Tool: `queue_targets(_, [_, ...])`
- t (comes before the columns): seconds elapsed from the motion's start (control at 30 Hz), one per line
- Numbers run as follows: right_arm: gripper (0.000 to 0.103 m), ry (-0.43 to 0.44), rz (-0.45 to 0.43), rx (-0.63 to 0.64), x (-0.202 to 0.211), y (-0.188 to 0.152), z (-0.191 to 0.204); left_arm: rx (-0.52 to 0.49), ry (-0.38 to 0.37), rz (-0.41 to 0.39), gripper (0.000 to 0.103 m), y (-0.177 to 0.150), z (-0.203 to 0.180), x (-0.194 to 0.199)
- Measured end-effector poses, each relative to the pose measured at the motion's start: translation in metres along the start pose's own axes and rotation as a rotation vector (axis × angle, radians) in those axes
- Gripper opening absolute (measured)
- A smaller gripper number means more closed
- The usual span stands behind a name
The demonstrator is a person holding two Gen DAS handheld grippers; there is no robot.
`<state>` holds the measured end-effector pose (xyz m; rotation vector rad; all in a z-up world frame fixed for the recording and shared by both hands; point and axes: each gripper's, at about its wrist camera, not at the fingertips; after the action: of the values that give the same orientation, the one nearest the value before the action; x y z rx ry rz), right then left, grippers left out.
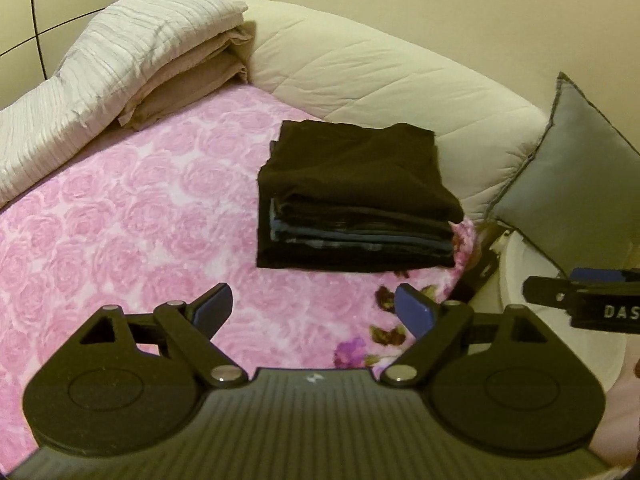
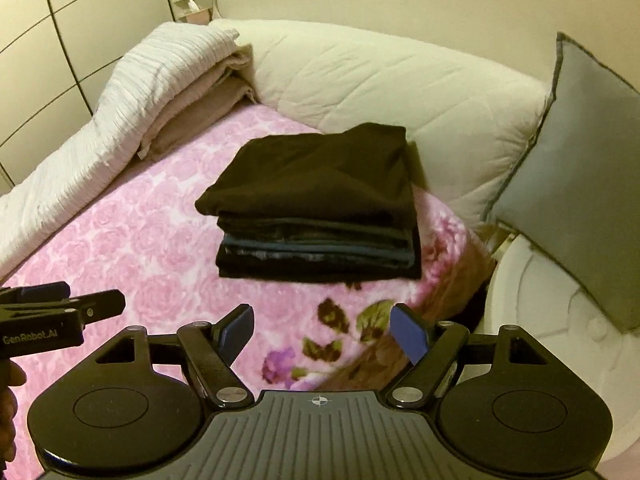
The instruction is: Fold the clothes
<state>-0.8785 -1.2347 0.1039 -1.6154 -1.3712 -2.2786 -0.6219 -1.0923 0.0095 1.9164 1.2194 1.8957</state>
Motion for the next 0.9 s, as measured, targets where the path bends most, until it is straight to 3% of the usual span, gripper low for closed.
queue_targets(0.23, [0.078, -0.019, 0.008, -0.052, -0.001, -0.004, -0.010, -0.039, 0.030, -0.003, 0.085, -0.001, -0.004, 0.005])
queue_targets(0.9, [0.078, -0.051, -0.037, -0.084, 0.011, -0.009, 0.005, -0.066, -0.012, 0.012, 0.085, 0.002, 0.008, 0.007])
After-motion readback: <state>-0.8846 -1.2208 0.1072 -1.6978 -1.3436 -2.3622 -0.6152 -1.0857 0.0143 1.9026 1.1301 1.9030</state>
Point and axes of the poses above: each gripper's, at about its wrist camera, not at the fingertips, and x roughly against the way its jaws point, z to its left, y to its top, and after that the axes turned 5 degrees about x, right-handed
